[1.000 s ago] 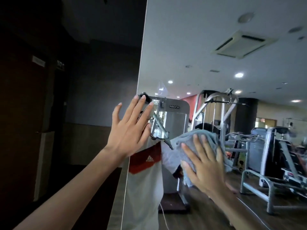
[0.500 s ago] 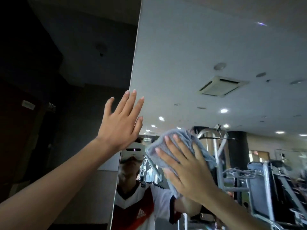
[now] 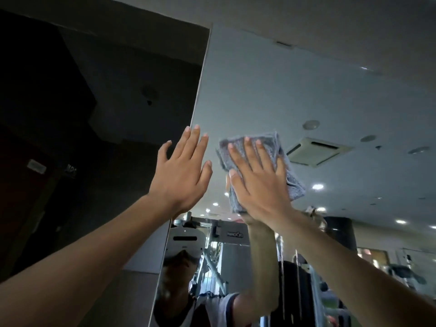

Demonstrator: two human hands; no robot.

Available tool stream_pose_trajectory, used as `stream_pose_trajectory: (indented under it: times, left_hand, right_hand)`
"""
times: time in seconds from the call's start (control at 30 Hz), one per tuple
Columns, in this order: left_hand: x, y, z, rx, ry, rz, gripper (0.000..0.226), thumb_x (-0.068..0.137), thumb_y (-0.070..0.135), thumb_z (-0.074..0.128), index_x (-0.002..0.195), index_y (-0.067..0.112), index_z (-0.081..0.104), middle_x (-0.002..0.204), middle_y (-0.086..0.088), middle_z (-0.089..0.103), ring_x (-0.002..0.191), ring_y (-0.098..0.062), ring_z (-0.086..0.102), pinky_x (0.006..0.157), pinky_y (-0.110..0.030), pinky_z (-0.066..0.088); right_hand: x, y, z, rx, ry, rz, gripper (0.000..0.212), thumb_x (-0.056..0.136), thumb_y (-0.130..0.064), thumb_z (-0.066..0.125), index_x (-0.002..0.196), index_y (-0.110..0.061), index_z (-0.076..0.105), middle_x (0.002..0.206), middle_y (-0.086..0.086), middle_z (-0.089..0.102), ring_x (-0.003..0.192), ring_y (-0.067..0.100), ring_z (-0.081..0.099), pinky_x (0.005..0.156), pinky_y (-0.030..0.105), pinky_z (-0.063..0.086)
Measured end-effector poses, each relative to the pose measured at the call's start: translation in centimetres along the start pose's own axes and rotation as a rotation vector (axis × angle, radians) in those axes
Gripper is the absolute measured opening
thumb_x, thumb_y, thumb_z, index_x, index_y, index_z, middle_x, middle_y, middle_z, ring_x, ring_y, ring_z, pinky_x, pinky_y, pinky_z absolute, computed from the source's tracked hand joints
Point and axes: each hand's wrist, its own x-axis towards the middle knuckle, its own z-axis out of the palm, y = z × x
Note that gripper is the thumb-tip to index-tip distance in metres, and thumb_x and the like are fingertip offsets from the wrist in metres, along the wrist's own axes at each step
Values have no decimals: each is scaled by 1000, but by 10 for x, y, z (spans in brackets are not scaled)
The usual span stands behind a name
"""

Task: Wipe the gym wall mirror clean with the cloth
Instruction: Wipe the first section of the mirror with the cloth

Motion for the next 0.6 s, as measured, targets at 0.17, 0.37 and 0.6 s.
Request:
stream_pose_trajectory:
  times: [0.17,0.37,0.6]
  left_hand:
    - [-7,2,2,-85,46,-50,69,99,45,8,161,16,2,168,0,-8,153,-8,-8,122,-38,1]
    - [-14,12,4,-215,60,-265,64,104,38,20,159,9,4,149,-7,47,143,-16,37,121,-38,16]
    - [-35,19,2,-166,101,-351,51,104,38,16,147,20,36,110,5,68,102,-15,62,109,-42,33]
  right_hand:
    - [-26,65,-1,-87,-101,-417,55,104,-60,7,156,-43,12,166,-2,15,151,20,14,121,54,9]
    - [51,76,-12,-2,20,150,65,92,-63,2,155,-46,2,167,-8,-1,154,17,-2,121,57,2]
    - [106,-13,-13,34,51,-3,56,106,-45,19,159,-37,4,168,-4,-2,154,21,-3,119,61,-1]
